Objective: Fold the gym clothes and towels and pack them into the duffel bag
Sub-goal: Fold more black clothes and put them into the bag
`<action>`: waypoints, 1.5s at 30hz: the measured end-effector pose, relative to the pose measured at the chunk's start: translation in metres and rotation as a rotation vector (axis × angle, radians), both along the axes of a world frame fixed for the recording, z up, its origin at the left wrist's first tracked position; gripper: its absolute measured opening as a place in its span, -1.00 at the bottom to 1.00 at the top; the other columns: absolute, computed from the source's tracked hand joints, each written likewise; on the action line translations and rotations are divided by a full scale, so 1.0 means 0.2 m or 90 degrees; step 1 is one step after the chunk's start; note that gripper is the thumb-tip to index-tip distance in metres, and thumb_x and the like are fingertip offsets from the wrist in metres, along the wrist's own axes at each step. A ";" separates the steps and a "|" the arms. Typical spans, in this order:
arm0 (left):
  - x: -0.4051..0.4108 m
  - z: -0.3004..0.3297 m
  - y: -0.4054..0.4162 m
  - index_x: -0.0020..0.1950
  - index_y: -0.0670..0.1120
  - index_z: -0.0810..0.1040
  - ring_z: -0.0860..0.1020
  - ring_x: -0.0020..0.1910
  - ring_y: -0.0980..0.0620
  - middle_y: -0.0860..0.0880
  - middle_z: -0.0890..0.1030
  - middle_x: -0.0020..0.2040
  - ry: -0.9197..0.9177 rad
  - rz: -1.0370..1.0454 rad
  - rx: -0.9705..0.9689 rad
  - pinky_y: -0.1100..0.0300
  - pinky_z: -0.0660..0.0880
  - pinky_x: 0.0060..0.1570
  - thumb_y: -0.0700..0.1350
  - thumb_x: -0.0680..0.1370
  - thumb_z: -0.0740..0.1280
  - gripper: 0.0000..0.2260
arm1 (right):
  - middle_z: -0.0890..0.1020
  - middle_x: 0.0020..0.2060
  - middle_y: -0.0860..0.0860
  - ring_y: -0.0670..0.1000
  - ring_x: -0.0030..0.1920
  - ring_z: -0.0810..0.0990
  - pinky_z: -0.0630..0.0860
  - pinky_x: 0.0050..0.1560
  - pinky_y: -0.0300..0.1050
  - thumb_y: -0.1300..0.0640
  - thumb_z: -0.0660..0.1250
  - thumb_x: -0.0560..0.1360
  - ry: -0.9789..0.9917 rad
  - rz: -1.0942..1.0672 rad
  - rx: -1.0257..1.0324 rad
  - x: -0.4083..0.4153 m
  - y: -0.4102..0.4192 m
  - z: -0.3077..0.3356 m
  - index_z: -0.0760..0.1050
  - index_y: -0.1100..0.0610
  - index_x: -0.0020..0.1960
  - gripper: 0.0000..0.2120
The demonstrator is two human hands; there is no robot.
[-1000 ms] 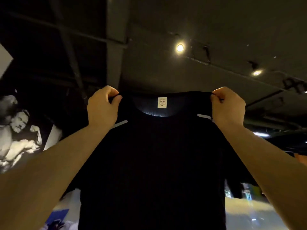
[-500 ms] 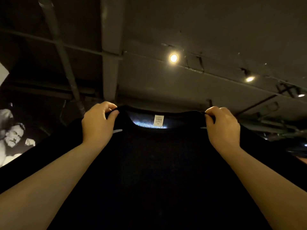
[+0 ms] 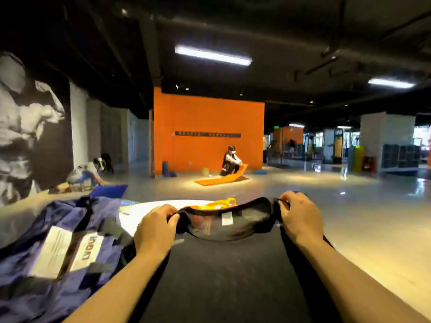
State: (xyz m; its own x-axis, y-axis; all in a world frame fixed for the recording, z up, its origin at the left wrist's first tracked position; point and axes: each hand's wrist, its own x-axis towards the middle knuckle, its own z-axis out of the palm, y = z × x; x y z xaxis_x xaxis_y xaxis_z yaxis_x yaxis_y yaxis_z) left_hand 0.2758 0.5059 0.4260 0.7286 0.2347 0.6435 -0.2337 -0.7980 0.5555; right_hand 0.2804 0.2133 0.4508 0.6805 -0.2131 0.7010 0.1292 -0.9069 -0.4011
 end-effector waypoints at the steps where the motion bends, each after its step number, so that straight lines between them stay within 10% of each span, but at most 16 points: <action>1: 0.05 -0.15 0.01 -0.03 -0.04 0.63 0.56 0.04 -0.14 -0.07 0.65 0.02 0.060 -0.004 0.017 0.08 0.42 -0.04 -0.11 0.54 0.35 -0.93 | 0.57 -0.02 0.15 0.21 0.01 0.52 0.33 -0.14 -0.04 0.10 0.25 0.57 0.064 0.006 -0.003 0.06 0.01 -0.16 0.54 0.15 -0.01 -0.85; 6: 0.24 -0.67 0.05 0.04 -0.01 0.54 0.51 0.00 -0.07 -0.08 0.58 0.09 0.279 -0.003 0.099 0.10 0.44 -0.02 -0.02 0.61 0.23 -0.87 | 0.52 0.17 0.03 0.11 0.12 0.51 0.40 0.09 -0.04 0.04 0.14 0.61 0.349 0.080 -0.057 0.24 0.05 -0.82 0.46 0.04 0.18 -0.79; 13: 0.47 -0.75 0.15 0.24 -0.13 0.48 0.41 0.21 -0.18 -0.18 0.47 0.22 0.245 -0.018 0.162 -0.05 0.38 0.17 -0.07 0.59 0.28 -0.74 | 0.56 -0.02 0.06 0.12 -0.08 0.53 0.38 -0.10 -0.06 -0.02 0.14 0.59 0.333 0.030 -0.077 0.46 0.03 -0.89 0.44 0.05 -0.08 -0.81; 17: 0.51 -0.76 0.15 0.26 -0.12 0.47 0.40 0.23 -0.13 -0.14 0.44 0.25 0.273 -0.009 0.176 -0.01 0.39 0.17 -0.03 0.62 0.21 -0.73 | 0.58 0.00 0.06 0.11 -0.05 0.54 0.40 0.14 0.04 0.02 0.11 0.60 0.335 0.020 -0.103 0.51 0.06 -0.88 0.48 0.08 -0.03 -0.78; 23: 0.46 -0.73 0.11 0.28 -0.15 0.52 0.52 0.10 -0.22 -0.18 0.56 0.16 0.209 0.008 0.373 -0.09 0.49 -0.02 -0.04 0.59 0.27 -0.69 | 0.48 0.25 -0.03 0.05 0.27 0.44 -0.07 0.43 0.33 -0.06 -0.02 0.65 0.453 0.062 -0.115 0.47 0.05 -0.82 0.43 0.01 0.21 -0.68; 27: 0.37 -0.63 -0.09 0.17 -0.12 0.60 0.60 0.00 -0.21 -0.15 0.62 0.08 0.118 -0.112 0.406 -0.10 0.52 -0.04 0.01 0.57 0.23 -0.70 | 0.47 0.32 0.02 0.06 0.27 0.44 0.31 0.35 0.08 0.04 0.04 0.65 0.321 0.070 -0.044 0.33 -0.11 -0.66 0.44 0.05 0.30 -0.68; 32: 0.20 -0.59 -0.59 0.49 0.17 0.22 0.20 0.48 0.00 0.04 0.23 0.51 0.370 -0.354 0.361 -0.14 0.12 0.44 0.32 0.59 -0.08 -0.48 | 0.55 0.21 0.07 0.15 0.13 0.51 0.42 0.20 0.14 -0.03 0.04 0.62 0.476 -0.096 -0.040 0.08 -0.55 -0.69 0.49 0.01 0.17 -0.70; 35: 0.13 -0.64 -0.86 0.54 0.25 -0.03 -0.19 0.54 0.07 0.10 -0.11 0.58 0.445 -0.430 0.440 -0.27 -0.28 0.42 0.45 0.48 -0.07 -0.33 | 0.28 0.47 0.00 0.11 0.43 0.27 0.11 0.40 0.33 -0.20 0.00 0.61 0.592 -0.123 -0.072 -0.05 -0.71 -0.80 0.30 -0.11 0.42 -0.56; 38: 0.11 -0.72 -0.96 0.54 0.26 -0.13 -0.26 0.53 0.10 0.11 -0.18 0.58 0.450 -0.431 0.482 -0.26 -0.30 0.43 0.56 0.33 -0.17 -0.18 | 0.10 0.53 -0.01 0.08 0.51 0.06 -0.01 0.44 0.31 -0.27 -0.04 0.59 0.554 -0.150 -0.008 -0.09 -0.79 -0.87 0.13 -0.17 0.51 -0.48; 45: 0.10 -0.75 -0.98 0.52 0.29 -0.19 -0.25 0.53 0.11 0.14 -0.20 0.56 0.435 -0.402 0.501 -0.20 -0.31 0.45 0.58 0.27 -0.24 -0.15 | 0.45 0.29 0.21 0.24 0.27 0.43 0.37 0.20 0.07 -0.13 0.07 0.62 0.422 -0.245 0.140 -0.03 -0.82 -0.91 0.25 0.18 0.43 -0.49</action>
State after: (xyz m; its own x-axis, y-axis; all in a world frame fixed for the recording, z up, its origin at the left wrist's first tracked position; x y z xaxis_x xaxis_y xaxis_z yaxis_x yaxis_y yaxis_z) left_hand 0.2965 0.3096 0.2759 0.8180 -0.5644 -0.1107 -0.5508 -0.8242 0.1317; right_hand 0.2739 0.0497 0.2696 0.7916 -0.6043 0.0901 -0.5053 -0.7304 -0.4596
